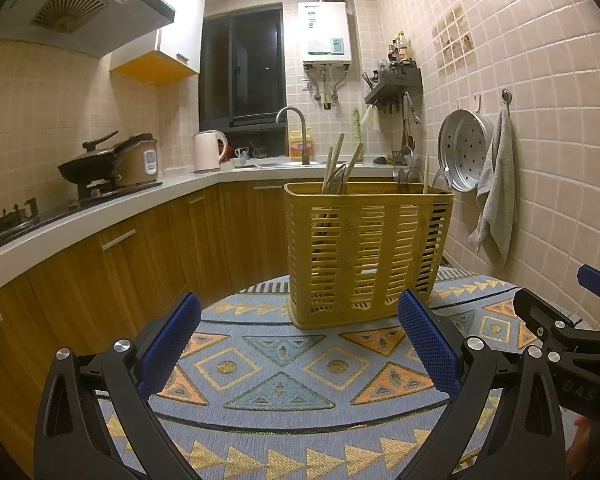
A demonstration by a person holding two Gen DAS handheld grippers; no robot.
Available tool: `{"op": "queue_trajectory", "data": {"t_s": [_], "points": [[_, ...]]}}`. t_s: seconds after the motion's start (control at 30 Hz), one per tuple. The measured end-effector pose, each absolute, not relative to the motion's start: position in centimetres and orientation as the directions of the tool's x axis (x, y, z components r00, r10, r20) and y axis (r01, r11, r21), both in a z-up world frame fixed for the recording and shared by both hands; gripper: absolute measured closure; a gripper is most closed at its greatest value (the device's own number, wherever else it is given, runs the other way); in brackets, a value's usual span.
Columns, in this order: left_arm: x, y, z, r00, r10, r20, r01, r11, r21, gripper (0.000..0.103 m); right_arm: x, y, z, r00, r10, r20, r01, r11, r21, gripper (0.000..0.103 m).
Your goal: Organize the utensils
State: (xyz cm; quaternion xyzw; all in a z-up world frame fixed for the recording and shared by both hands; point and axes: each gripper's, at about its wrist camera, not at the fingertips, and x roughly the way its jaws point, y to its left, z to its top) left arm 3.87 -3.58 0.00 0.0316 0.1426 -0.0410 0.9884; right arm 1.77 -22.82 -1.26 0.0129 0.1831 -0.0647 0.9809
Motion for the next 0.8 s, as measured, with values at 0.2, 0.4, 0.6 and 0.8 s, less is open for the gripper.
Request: {"op": "queue_trajectory", "data": {"t_s": [0.2,0.4,0.6,0.8], "points": [[3.80,-3.52,-0.01,0.957,-0.071,-0.283,0.088,0.995,0.050,0.008,1.68,-22.91,-1.33,0.926,-0.128,-0.355,0.139,0.990,0.003,0.008],[3.83,-3.59,-0.01,0.957,-0.070,-0.283,0.087,0.995,0.051,0.008,1.73,-23.01,-1.29,0.926,-0.128,-0.356,0.139,0.990,0.004,0.008],[3.84,-3.63,-0.01,0.956,-0.069,-0.284,0.086,0.995,0.051,0.008,1.63,-22.90,-1.25,0.926,-0.126,-0.355,0.134,0.991,-0.002,0.008],[3.91,-3.60,0.00,0.956,-0.071,-0.284,0.090,0.995,0.053,0.008,1.71,-23.01,-1.23,0.925,-0.124,-0.359,0.133,0.991,0.001,0.008]]}}
